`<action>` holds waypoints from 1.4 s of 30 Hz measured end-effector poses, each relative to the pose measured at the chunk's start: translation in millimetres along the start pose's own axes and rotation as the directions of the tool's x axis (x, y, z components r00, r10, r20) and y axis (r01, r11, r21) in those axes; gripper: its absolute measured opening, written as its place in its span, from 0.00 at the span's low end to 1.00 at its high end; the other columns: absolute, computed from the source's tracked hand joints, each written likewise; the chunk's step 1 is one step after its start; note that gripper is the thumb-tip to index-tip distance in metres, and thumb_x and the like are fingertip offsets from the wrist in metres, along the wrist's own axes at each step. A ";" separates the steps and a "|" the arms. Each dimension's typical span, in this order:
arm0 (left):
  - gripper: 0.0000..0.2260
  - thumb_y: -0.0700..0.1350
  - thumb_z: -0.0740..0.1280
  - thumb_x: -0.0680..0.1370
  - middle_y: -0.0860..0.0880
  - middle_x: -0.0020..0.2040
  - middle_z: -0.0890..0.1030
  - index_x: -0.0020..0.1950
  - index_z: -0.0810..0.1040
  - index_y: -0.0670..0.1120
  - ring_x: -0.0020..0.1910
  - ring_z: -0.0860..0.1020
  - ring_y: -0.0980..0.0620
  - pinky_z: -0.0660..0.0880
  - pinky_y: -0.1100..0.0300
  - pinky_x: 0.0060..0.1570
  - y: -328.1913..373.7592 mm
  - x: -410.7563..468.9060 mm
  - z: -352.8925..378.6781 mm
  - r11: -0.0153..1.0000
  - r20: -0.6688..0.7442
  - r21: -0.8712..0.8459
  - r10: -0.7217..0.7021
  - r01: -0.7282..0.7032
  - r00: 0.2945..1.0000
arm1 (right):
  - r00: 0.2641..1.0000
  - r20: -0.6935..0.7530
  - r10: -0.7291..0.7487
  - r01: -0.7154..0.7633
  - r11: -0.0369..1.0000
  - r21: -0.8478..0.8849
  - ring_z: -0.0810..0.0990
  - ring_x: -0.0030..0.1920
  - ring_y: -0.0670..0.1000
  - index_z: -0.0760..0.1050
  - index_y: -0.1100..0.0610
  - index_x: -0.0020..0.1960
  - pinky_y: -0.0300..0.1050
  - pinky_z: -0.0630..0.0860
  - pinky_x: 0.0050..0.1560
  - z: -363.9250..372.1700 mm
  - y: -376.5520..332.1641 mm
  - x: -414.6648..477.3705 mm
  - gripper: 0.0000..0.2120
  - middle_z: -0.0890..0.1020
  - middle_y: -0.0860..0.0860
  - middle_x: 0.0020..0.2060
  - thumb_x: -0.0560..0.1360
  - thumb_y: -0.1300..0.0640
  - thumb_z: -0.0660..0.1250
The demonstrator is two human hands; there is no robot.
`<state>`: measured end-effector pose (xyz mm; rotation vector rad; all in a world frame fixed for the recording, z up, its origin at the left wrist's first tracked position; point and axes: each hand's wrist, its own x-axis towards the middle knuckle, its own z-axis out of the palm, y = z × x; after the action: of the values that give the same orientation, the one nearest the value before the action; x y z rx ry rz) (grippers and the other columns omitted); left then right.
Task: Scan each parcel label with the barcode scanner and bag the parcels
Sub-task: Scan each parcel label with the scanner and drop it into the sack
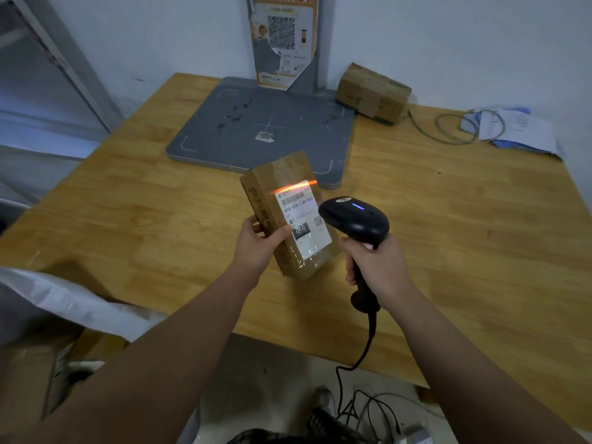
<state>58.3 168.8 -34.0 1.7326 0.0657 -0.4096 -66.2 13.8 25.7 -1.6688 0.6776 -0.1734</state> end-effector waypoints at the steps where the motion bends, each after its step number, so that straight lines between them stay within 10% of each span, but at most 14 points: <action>1: 0.30 0.48 0.75 0.72 0.51 0.60 0.75 0.70 0.66 0.47 0.53 0.76 0.57 0.73 0.68 0.43 -2.2 -6.7 -4.6 1.000 -0.012 -0.016 0.004 -0.004 1.000 | 1.000 0.023 -0.004 0.004 1.000 0.000 0.74 0.23 0.53 0.74 0.62 0.33 0.43 0.74 0.29 6.8 -0.2 -3.8 0.12 0.75 0.55 0.22 0.74 0.60 0.68; 10: 0.27 0.47 0.76 0.71 0.51 0.57 0.80 0.68 0.70 0.45 0.53 0.80 0.58 0.78 0.66 0.45 -39.3 -78.0 -139.3 0.994 -0.184 -0.095 0.027 -0.045 0.983 | 0.982 0.189 -0.017 0.007 0.998 0.057 0.73 0.23 0.51 0.73 0.62 0.32 0.42 0.73 0.28 134.3 1.8 -64.0 0.13 0.74 0.54 0.22 0.74 0.62 0.69; 24: 0.23 0.52 0.74 0.70 0.54 0.57 0.79 0.61 0.70 0.56 0.57 0.79 0.53 0.79 0.47 0.55 -132.0 -182.4 -381.5 0.946 -0.269 0.263 -0.119 0.192 0.956 | 0.906 0.415 0.076 -0.035 0.994 -0.107 0.77 0.26 0.45 0.75 0.60 0.45 0.41 0.74 0.32 306.2 45.8 -170.7 0.08 0.76 0.45 0.22 0.74 0.57 0.71; 31: 0.30 0.60 0.70 0.67 0.50 0.61 0.74 0.66 0.67 0.57 0.58 0.77 0.46 0.79 0.44 0.53 -154.6 -190.6 -430.7 0.940 -0.409 0.226 -0.148 0.257 0.900 | 0.950 0.302 0.074 0.017 0.958 -0.286 0.80 0.34 0.51 0.77 0.57 0.44 0.46 0.73 0.39 338.6 66.9 -176.5 0.06 0.79 0.50 0.29 0.72 0.55 0.72; 37: 0.28 0.63 0.70 0.66 0.52 0.64 0.72 0.64 0.67 0.62 0.61 0.75 0.49 0.77 0.44 0.58 -148.9 -197.1 -405.9 0.967 -0.343 0.183 -0.108 0.179 0.933 | 0.998 0.030 0.050 -0.022 0.802 -0.597 0.69 0.65 0.61 0.72 0.64 0.64 0.53 0.70 0.62 315.4 119.5 -166.8 0.26 0.69 0.61 0.65 0.70 0.56 0.76; 42: 0.25 0.52 0.74 0.72 0.61 0.59 0.74 0.65 0.66 0.61 0.57 0.75 0.61 0.76 0.57 0.57 -160.8 -191.8 -383.5 0.960 -0.178 0.213 -0.146 0.183 0.973 | 0.943 0.136 0.305 -0.196 0.835 -0.513 0.78 0.53 0.58 0.71 0.62 0.63 0.48 0.73 0.49 301.9 155.7 -168.8 0.24 0.79 0.57 0.54 0.70 0.63 0.75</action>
<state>-74.2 605.6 -70.8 1.9931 0.2918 -0.4113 -113.0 348.9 -145.7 -2.0254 0.8156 0.4010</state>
